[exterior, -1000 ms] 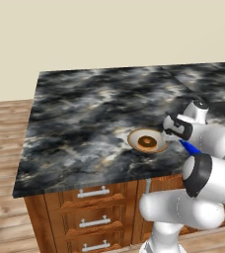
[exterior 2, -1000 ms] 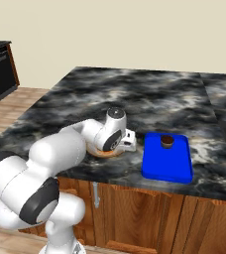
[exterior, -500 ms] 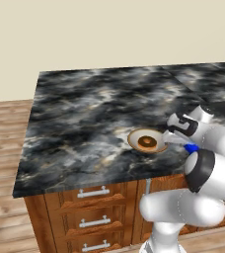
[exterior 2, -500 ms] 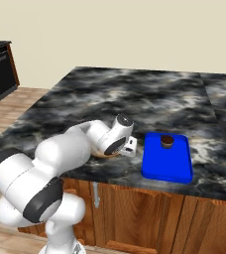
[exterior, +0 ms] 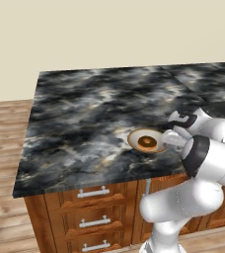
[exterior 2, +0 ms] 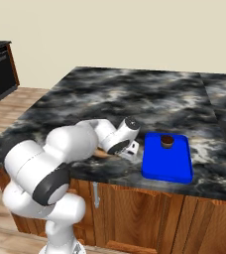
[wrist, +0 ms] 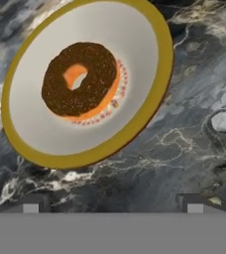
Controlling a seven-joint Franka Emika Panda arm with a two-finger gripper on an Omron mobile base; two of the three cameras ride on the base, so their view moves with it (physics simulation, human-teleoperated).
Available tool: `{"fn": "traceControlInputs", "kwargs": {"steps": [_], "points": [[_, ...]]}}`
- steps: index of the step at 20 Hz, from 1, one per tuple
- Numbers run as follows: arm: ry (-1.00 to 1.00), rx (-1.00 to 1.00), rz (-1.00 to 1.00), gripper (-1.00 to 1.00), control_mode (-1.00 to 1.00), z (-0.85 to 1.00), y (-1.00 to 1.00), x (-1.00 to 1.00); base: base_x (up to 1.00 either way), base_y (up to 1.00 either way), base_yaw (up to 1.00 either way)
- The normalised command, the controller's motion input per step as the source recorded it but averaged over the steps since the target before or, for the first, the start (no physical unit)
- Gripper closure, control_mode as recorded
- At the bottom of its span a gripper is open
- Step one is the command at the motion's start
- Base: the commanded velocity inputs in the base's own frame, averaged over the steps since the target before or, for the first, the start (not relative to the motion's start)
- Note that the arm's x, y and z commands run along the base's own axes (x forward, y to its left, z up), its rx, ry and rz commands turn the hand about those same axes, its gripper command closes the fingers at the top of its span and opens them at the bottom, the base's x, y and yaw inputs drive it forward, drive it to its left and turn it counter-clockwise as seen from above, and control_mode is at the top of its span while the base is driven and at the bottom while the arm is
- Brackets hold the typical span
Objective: Place the bowl with donut and the cupcake onto the tray.
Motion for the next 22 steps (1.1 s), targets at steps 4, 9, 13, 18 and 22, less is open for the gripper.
{"fn": "traceControlInputs", "kwargs": {"steps": [4, 9, 13, 18, 22], "points": [[0.03, 0.05, 0.0, -1.0, -1.0, -0.01, 0.0, 0.25, 0.0, 0.0, 0.0], [0.02, 0.02, 0.0, -1.0, -1.0, -0.07, 0.0, 0.25, 0.0, 0.0, 0.0], [0.04, 0.0, 0.0, -1.0, -1.0, -0.36, 0.0, 0.18, 0.0, 0.0, 0.0], [0.04, 0.0, 0.0, -1.0, -1.0, -0.34, 0.0, 0.18, 0.0, 0.0, 0.0], [0.0, 0.03, 0.0, -1.0, -1.0, -0.09, 0.0, 0.16, 0.0, 0.0, 0.0]]}}
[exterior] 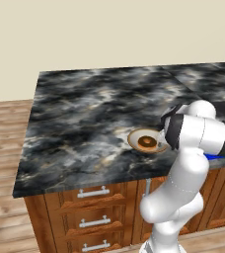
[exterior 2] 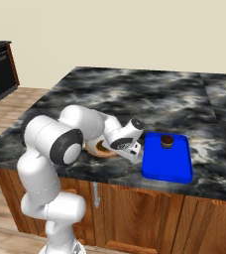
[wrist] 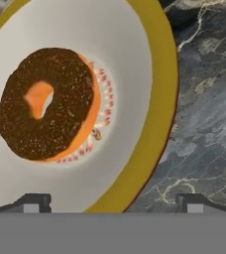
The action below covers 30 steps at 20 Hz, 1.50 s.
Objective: Place the bowl with donut and the cupcake onto the tray.
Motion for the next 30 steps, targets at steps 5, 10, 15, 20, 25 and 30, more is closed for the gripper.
{"fn": "traceControlInputs", "kwargs": {"steps": [5, 10, 15, 20, 25, 30], "points": [[0.0, 0.01, 0.0, -1.0, -1.0, -0.02, 0.0, 0.18, 0.0, 0.0, 0.0], [0.0, 0.0, 0.0, 1.0, -1.0, -0.01, 0.0, 0.19, 0.0, 0.0, 0.0], [0.04, 0.01, 0.0, 1.0, -1.0, -0.17, 0.0, 0.22, 0.0, 0.0, 0.0], [0.09, 0.07, 0.0, 1.0, -1.0, -0.32, 0.0, 0.26, 0.0, 0.0, 0.0], [0.0, 0.04, 0.0, 1.0, -1.0, 0.07, 0.0, 0.01, 0.0, 0.0, 0.0], [-0.03, 0.01, 0.0, 1.0, -1.0, 0.49, -0.14, -0.09, 0.0, 0.0, 0.0]]}}
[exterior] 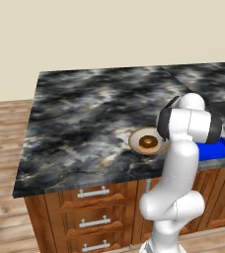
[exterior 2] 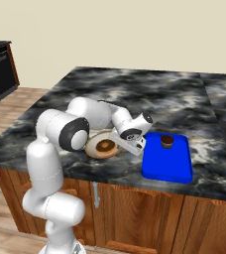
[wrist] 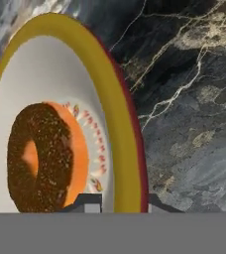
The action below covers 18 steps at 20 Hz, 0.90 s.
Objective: Place the bowl with donut and the cupcake onto the tray.
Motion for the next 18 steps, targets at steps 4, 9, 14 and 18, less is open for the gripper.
{"fn": "traceControlInputs", "kwargs": {"steps": [4, 9, 14, 18], "points": [[-0.02, 0.01, 0.0, 1.0, -1.0, 0.48, -0.33, -0.21, 0.0, 0.0, 0.0], [0.0, 0.17, 0.0, 1.0, -1.0, 0.18, -0.46, -0.16, 0.0, 0.0, 0.0], [0.0, 0.3, -0.02, 1.0, -1.0, 0.07, -0.61, -0.12, 0.0, 0.0, 0.0], [0.0, 0.3, -0.05, 1.0, -1.0, 0.32, -0.63, -0.12, 0.0, 0.0, 0.0]]}}
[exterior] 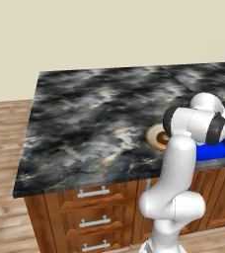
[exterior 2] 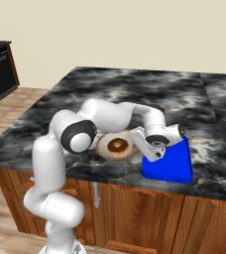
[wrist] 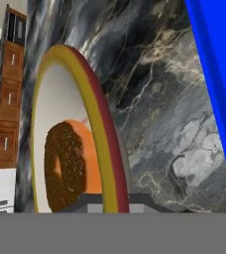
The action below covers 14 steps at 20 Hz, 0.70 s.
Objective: Place the bowl with donut and the cupcake onto the tray.
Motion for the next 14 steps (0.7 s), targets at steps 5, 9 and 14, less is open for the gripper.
{"fn": "traceControlInputs", "kwargs": {"steps": [5, 9, 14], "points": [[0.0, 0.26, -0.06, 1.0, -1.0, 0.43, -0.64, -0.11, 0.0, 0.0, 0.0], [0.0, 0.16, -0.05, 1.0, -1.0, 0.49, -0.58, -0.21, 0.0, 0.0, 0.0], [0.0, 0.03, -0.02, 1.0, -1.0, 0.3, -0.44, -0.31, 0.0, 0.0, 0.0]]}}
